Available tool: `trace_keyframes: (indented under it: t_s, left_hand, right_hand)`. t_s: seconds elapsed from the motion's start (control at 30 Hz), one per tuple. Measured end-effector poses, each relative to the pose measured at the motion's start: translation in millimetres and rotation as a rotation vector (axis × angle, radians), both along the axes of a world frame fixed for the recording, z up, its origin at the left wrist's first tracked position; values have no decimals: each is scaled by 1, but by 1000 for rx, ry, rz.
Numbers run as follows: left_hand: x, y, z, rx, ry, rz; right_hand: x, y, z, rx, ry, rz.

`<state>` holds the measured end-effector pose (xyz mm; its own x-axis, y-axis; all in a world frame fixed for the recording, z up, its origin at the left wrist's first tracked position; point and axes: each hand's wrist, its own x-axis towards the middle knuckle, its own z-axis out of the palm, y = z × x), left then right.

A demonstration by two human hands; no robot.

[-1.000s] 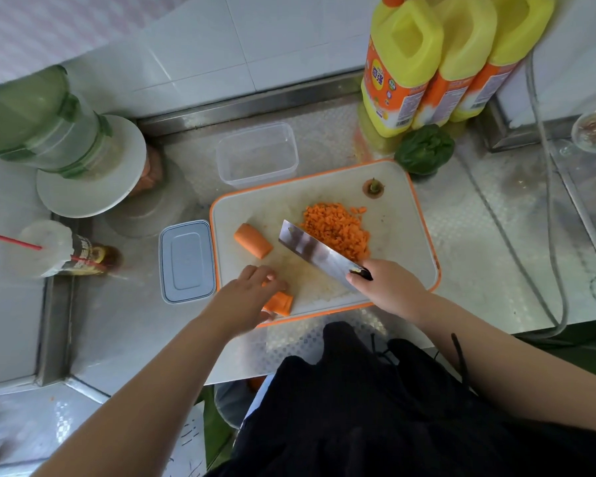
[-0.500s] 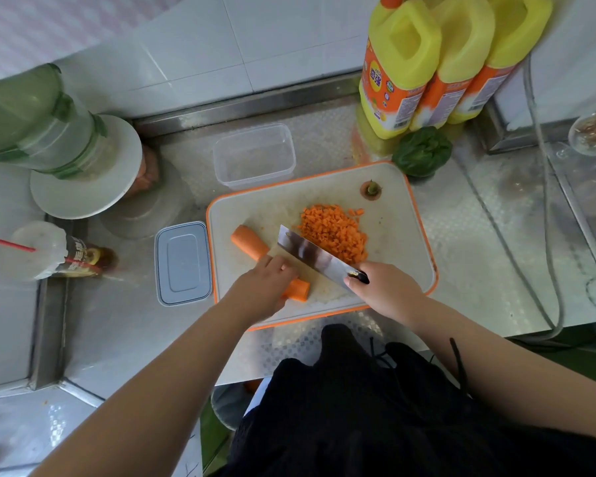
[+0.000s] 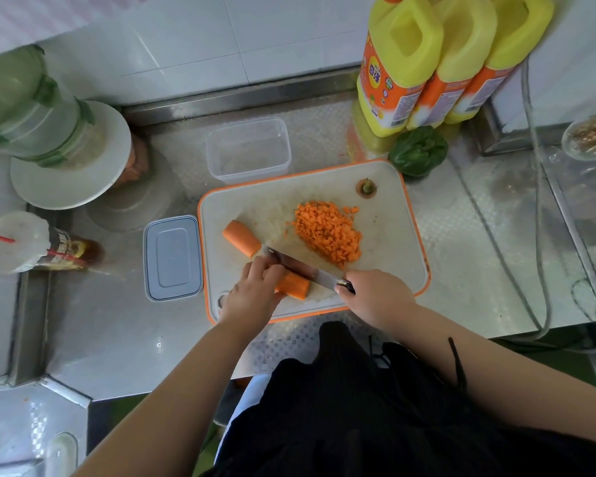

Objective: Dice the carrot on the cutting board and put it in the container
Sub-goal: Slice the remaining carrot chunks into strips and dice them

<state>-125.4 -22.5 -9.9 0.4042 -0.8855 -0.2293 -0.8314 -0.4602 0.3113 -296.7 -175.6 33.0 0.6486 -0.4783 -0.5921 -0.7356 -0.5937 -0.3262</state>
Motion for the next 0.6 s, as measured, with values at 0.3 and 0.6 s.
trace_keyframes:
  t_s: [0.3,0.6]
  left_hand:
    - [-7,11,-23,-305,-143,-125]
    - [-25,-3,-28,-425,-80,-4]
  right_hand:
    - [3,9,-2,-10,35,48]
    - [6,13,7,-22,18,91]
